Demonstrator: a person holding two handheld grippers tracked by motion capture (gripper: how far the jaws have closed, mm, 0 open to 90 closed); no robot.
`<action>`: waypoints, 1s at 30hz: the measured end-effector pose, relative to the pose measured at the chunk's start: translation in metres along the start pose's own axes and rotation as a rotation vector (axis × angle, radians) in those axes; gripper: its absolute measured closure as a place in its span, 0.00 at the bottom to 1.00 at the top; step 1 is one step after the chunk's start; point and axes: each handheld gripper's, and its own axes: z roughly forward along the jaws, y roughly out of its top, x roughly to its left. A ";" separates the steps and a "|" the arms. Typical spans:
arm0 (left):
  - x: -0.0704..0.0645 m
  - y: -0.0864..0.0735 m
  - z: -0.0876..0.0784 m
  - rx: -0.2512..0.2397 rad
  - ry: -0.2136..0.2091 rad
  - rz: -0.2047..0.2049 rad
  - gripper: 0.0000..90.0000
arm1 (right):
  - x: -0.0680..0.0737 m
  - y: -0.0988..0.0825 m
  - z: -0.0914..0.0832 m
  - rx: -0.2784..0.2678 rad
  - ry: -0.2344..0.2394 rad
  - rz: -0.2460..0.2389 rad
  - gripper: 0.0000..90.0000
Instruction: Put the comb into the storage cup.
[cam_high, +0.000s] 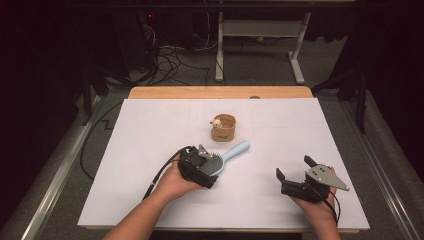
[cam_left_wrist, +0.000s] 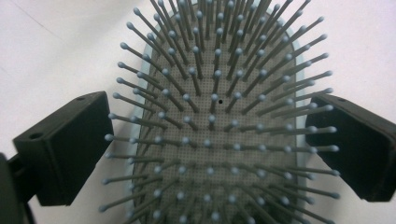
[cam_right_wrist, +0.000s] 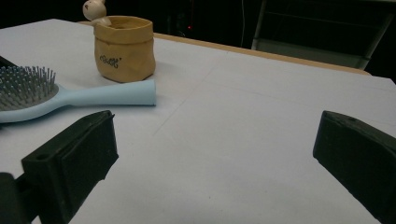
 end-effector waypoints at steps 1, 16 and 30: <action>0.001 0.000 0.001 0.000 -0.005 -0.002 0.03 | 0.000 0.000 0.000 0.000 0.000 0.000 0.00; 0.005 0.005 0.003 0.034 -0.043 -0.008 0.02 | 0.001 0.000 0.000 0.002 -0.002 -0.001 0.00; 0.005 0.006 -0.001 0.033 -0.056 0.012 0.19 | 0.001 0.000 0.001 0.004 -0.001 0.001 0.00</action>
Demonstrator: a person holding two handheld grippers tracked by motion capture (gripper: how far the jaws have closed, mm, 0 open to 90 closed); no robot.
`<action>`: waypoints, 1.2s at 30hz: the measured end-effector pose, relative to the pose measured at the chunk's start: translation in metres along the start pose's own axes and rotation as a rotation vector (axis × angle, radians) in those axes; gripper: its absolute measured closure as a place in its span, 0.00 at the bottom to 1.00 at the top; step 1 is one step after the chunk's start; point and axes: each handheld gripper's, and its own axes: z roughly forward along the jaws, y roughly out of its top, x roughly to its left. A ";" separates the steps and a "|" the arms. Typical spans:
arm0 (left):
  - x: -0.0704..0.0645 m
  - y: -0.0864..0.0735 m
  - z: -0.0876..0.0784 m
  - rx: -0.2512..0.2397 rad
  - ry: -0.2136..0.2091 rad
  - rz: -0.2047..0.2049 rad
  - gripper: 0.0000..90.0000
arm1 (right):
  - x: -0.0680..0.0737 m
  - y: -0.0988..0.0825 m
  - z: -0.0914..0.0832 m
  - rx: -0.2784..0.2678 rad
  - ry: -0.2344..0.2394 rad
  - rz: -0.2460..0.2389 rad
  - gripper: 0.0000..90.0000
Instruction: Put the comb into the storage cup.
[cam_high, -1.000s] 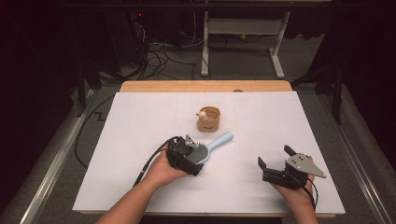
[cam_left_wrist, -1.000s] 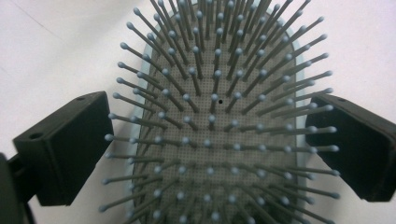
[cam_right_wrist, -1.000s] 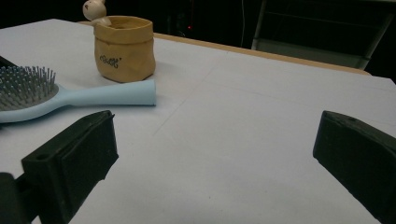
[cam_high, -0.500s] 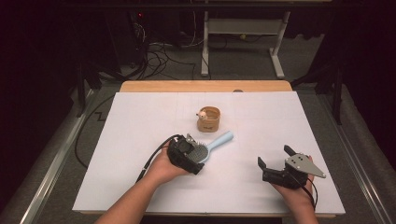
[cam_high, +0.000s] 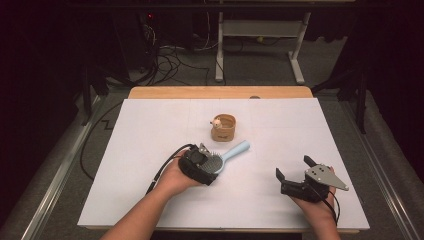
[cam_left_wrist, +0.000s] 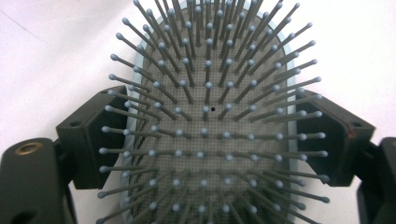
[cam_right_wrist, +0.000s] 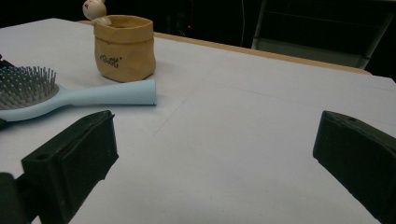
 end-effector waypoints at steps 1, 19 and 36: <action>0.000 0.000 0.000 0.004 0.000 0.001 0.20 | 0.000 0.000 0.000 0.000 0.000 0.000 0.00; -0.002 0.001 -0.003 0.005 0.005 0.029 0.22 | -0.002 0.000 -0.001 -0.006 -0.003 0.008 0.00; -0.010 -0.003 -0.029 0.001 -0.015 0.124 0.23 | 0.000 0.000 -0.001 -0.004 0.003 0.003 0.00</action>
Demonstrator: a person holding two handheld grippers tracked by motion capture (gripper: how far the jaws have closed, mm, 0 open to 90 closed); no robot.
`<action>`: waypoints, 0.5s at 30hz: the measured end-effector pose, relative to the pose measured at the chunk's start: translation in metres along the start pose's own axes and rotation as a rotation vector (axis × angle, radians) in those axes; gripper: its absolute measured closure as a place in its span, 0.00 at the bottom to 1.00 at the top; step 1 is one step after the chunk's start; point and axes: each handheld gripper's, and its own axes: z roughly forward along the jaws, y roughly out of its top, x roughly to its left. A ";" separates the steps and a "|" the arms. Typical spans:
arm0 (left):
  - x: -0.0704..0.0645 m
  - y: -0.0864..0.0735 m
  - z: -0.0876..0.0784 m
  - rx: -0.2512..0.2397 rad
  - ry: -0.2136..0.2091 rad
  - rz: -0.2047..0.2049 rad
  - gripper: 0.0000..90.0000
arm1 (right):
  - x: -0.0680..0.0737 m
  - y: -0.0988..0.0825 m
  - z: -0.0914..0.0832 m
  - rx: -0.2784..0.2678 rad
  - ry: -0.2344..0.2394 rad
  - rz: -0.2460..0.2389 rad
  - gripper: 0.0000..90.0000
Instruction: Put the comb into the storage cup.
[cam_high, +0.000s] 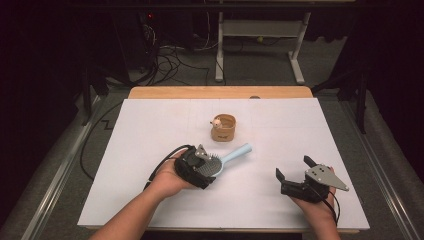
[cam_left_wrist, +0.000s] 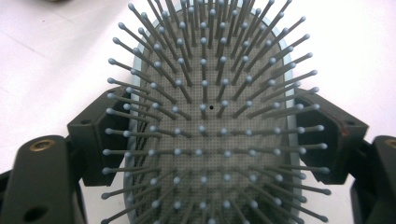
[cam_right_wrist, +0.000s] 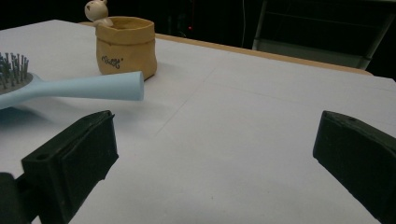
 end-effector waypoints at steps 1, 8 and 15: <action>0.000 -0.001 -0.001 0.000 -0.007 -0.001 0.23 | 0.000 0.000 0.000 0.000 0.001 0.000 0.00; 0.003 -0.009 -0.008 0.001 -0.014 0.008 0.23 | 0.002 0.000 0.001 -0.002 0.008 -0.009 0.00; 0.001 -0.017 -0.014 -0.001 -0.026 0.028 0.23 | 0.010 0.001 0.006 0.008 0.027 -0.034 0.00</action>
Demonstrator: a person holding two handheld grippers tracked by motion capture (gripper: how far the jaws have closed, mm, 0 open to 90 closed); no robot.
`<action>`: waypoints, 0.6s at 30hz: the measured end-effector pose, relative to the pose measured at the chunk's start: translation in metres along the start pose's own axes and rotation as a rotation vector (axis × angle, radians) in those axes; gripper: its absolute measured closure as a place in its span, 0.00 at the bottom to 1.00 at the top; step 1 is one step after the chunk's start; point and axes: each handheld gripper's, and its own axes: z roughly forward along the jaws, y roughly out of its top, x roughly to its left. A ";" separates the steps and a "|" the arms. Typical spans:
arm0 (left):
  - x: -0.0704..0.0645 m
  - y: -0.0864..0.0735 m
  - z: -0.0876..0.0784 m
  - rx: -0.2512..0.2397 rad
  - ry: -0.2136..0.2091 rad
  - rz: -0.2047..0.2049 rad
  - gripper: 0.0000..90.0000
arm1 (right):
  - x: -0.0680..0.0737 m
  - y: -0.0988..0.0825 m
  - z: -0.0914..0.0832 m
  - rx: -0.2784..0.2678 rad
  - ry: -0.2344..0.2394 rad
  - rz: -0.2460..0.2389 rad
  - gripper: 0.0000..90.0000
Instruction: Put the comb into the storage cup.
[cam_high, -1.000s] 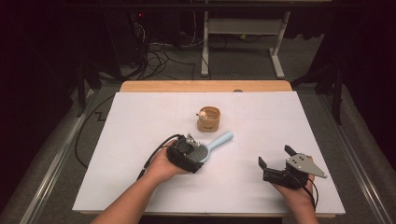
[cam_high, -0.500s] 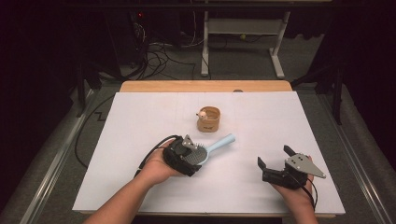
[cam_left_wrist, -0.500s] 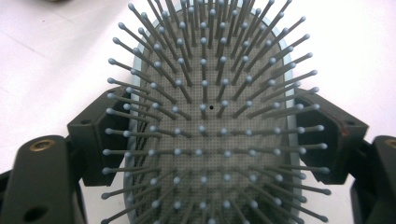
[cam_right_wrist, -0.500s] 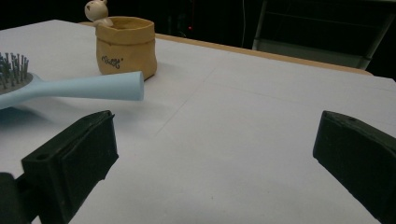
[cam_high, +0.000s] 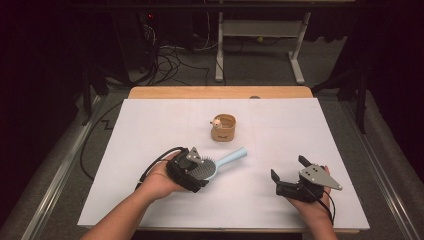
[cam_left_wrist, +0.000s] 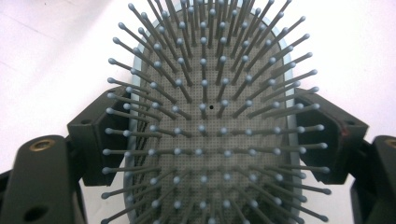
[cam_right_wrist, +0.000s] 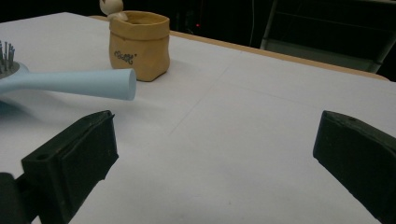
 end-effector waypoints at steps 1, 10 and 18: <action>-0.001 -0.001 -0.001 -0.002 0.003 0.004 0.23 | 0.002 0.000 0.001 0.001 0.002 -0.005 0.00; 0.003 -0.001 -0.016 -0.008 0.015 0.018 0.23 | 0.006 0.014 0.018 -0.010 0.014 0.004 0.00; 0.004 0.006 -0.026 -0.011 0.021 0.020 0.23 | 0.010 0.024 0.040 -0.001 -0.008 -0.056 0.00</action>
